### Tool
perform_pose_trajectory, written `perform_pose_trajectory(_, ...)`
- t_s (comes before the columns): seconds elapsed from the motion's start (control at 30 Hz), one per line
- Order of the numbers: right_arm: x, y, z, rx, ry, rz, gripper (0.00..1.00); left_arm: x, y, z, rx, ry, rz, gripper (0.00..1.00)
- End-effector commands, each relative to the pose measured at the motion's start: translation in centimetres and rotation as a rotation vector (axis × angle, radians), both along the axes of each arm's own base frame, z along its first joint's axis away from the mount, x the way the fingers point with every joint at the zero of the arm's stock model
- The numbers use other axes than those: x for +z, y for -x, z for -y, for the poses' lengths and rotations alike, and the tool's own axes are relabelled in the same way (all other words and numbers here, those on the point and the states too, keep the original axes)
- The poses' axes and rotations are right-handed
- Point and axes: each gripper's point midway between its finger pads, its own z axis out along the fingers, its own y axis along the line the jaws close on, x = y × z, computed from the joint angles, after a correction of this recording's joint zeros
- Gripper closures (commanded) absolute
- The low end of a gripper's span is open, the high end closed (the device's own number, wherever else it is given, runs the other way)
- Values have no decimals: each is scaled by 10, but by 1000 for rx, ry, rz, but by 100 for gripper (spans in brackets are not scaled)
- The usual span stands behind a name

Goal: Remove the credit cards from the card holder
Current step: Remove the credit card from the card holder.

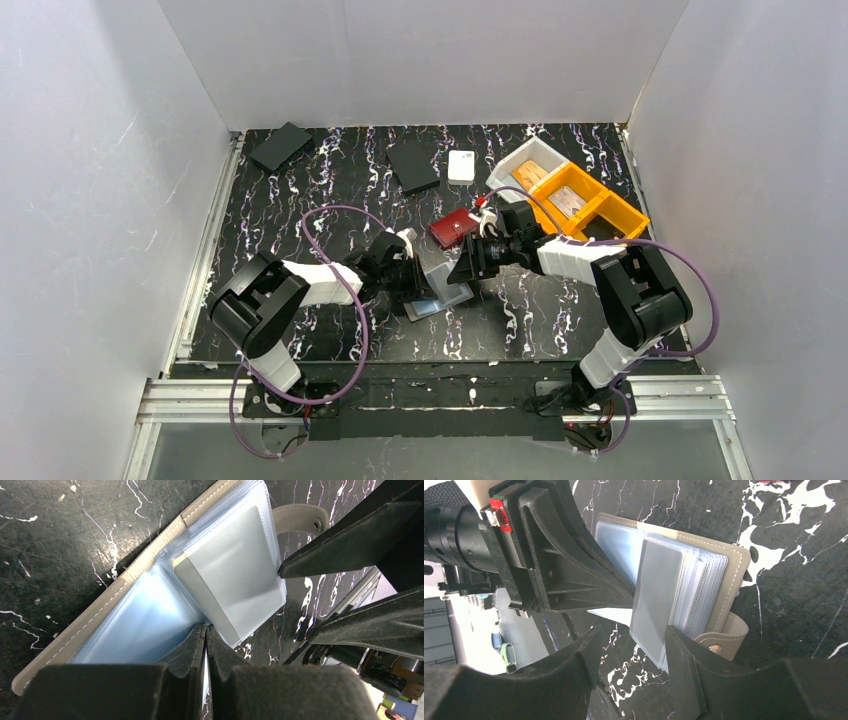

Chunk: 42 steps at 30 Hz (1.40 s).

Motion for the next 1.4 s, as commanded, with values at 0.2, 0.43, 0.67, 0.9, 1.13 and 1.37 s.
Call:
perform_pose_trajectory(0.2,-3,-4,-1,16,6,4,43,-43,36,-28,-25,-153,-130,97)
perform_pose_trajectory(0.43,15,9,-15,77,-108,-16,46,-41,36,-27,-26,-148,-127,97)
perform_pose_trajectory(0.67,28,19,-24,123,-167,-21,52,-37,34,-25,-25,-138,-119,97)
perform_pose_trajectory(0.9,25,28,-33,158,-162,-43,52,-28,31,-23,-11,-115,-107,92)
perform_pose_trajectory(1.13,24,29,-36,169,-154,-33,51,-4,26,-29,46,-58,-78,73)
perform_pose_trajectory(1.37,23,32,-44,204,-154,-39,51,8,32,-49,109,-73,-109,67)
